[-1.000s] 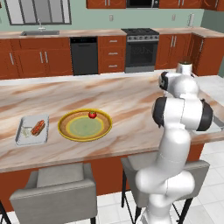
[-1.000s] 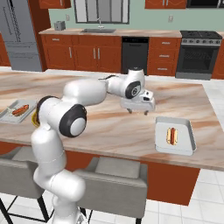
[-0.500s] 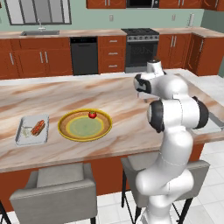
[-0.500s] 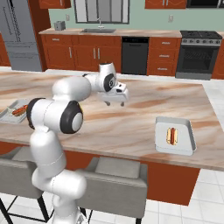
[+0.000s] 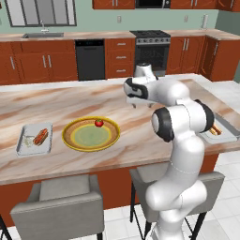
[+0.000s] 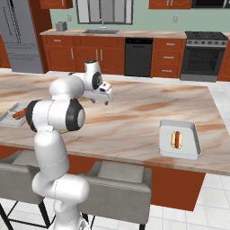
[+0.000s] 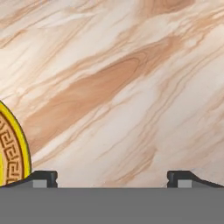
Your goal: Place one cooked food and one vegetable from the large plate to each tupperware container.
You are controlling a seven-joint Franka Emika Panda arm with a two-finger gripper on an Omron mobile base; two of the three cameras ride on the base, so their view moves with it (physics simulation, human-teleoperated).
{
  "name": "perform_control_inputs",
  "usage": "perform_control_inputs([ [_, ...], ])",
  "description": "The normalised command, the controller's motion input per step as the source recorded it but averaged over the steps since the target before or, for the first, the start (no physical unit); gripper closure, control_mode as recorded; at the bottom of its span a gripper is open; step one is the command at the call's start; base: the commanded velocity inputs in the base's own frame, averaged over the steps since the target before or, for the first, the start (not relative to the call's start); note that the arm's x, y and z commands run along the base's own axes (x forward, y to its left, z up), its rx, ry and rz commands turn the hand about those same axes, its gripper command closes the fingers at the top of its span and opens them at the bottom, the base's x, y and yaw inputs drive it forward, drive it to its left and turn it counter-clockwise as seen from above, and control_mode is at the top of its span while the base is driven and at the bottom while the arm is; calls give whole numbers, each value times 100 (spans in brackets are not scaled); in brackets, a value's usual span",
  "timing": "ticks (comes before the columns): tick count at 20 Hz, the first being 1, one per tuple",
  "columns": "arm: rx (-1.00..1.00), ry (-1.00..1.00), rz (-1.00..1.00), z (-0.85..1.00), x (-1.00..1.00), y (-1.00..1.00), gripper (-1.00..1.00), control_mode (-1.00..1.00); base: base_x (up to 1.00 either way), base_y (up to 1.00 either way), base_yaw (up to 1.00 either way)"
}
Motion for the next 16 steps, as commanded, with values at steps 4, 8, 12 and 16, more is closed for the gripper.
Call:
perform_control_inputs([
  [4, 2, -13, 4, -1, 11, 100, -100, -100, 0, 0, 0],
  [8, 11, -2, 20, 0, 23, 100, -100, -100, 0, 0, 0],
  [12, 10, 0, 35, 2, 21, 86, -100, -100, 0, 0, 0],
  [16, 3, 0, 40, 0, 19, 93, -100, -100, 0, 0, 0],
])
